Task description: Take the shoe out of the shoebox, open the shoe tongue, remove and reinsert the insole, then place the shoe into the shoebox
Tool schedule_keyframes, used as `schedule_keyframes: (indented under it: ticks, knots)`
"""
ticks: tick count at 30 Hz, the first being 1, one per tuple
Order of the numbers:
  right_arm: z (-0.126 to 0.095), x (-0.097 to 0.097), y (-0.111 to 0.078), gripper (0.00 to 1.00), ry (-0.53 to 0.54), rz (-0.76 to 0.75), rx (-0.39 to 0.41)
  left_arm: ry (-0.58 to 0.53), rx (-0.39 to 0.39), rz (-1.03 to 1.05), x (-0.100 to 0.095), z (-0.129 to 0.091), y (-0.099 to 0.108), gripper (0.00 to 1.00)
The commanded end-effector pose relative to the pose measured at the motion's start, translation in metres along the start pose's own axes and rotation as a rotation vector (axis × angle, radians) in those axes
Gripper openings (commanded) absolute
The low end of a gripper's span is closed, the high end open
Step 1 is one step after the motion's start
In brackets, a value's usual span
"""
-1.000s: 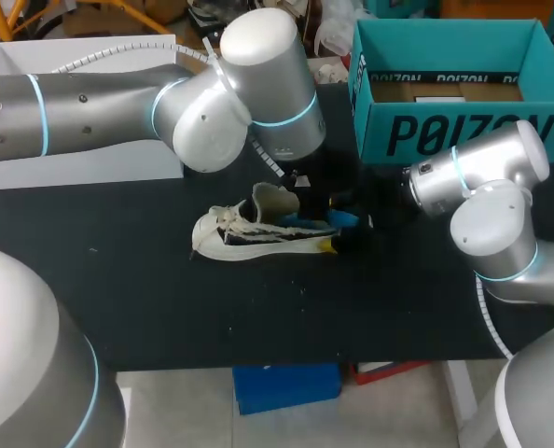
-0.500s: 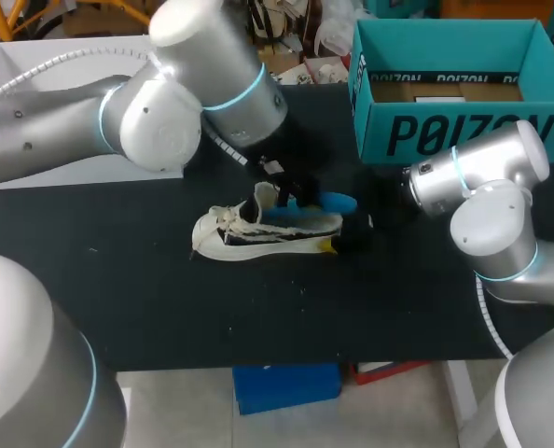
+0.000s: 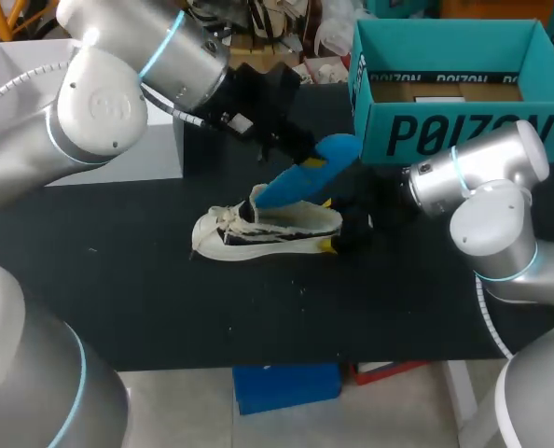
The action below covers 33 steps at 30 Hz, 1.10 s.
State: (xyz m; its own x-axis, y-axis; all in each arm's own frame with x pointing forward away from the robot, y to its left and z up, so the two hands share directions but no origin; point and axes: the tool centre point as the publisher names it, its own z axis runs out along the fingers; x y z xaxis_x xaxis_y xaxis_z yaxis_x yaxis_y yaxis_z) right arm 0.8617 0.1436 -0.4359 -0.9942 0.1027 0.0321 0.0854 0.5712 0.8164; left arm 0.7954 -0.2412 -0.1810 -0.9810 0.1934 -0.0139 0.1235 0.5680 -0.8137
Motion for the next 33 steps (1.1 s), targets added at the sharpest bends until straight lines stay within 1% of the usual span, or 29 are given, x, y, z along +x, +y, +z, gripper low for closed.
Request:
schedule_keyframes:
  ticks: [1, 2, 3, 21, 22, 23, 24, 25, 26, 27, 29, 30, 33]
  knots:
    - [0.002, -0.002, -0.001, 0.00, 0.000, 0.001, 0.003, 0.065, 0.262, -0.008, -0.002, -0.023, -0.010, 0.00]
    - [0.002, -0.002, -0.001, 0.00, 0.000, 0.001, 0.003, 0.093, 0.316, -0.020, -0.003, -0.028, -0.014, 0.00]
    - [0.002, -0.002, -0.001, 0.00, 0.000, 0.001, 0.003, 0.113, 0.345, -0.030, -0.004, -0.032, -0.018, 0.00]
    - [0.002, -0.002, -0.001, 0.00, 0.000, 0.001, 0.003, 0.113, 0.345, -0.030, -0.004, -0.032, -0.018, 0.00]
    - [0.002, -0.002, -0.001, 0.00, 0.000, 0.001, 0.003, 0.122, 0.336, -0.043, 0.001, -0.033, -0.019, 0.00]
    - [0.002, -0.002, -0.001, 0.00, 0.000, 0.001, 0.003, 0.132, 0.348, -0.062, 0.005, -0.035, -0.022, 0.00]
    - [0.002, -0.002, -0.001, 0.00, 0.000, 0.001, 0.003, 0.141, 0.400, -0.079, 0.008, -0.038, -0.028, 0.00]
    - [0.002, -0.002, -0.001, 0.00, 0.000, 0.001, 0.003, 0.150, 0.422, -0.087, 0.010, -0.042, -0.032, 0.00]
    - [0.002, -0.002, -0.001, 0.00, 0.000, 0.001, 0.003, 0.155, 0.424, -0.088, 0.011, -0.044, -0.036, 0.00]
    - [0.002, -0.002, -0.001, 0.00, 0.000, 0.001, 0.003, 0.159, 0.459, -0.094, 0.012, -0.049, -0.043, 0.00]
    - [0.002, -0.002, -0.001, 0.00, 0.000, 0.001, 0.003, 0.146, 0.484, -0.087, 0.014, -0.057, -0.055, 0.00]
    - [0.002, -0.002, -0.001, 0.00, 0.000, 0.001, 0.003, 0.146, 0.509, -0.086, 0.015, -0.061, -0.061, 0.00]
    - [0.002, -0.002, -0.001, 0.00, 0.000, 0.001, 0.003, 0.154, 0.551, -0.084, 0.018, -0.069, -0.076, 0.00]
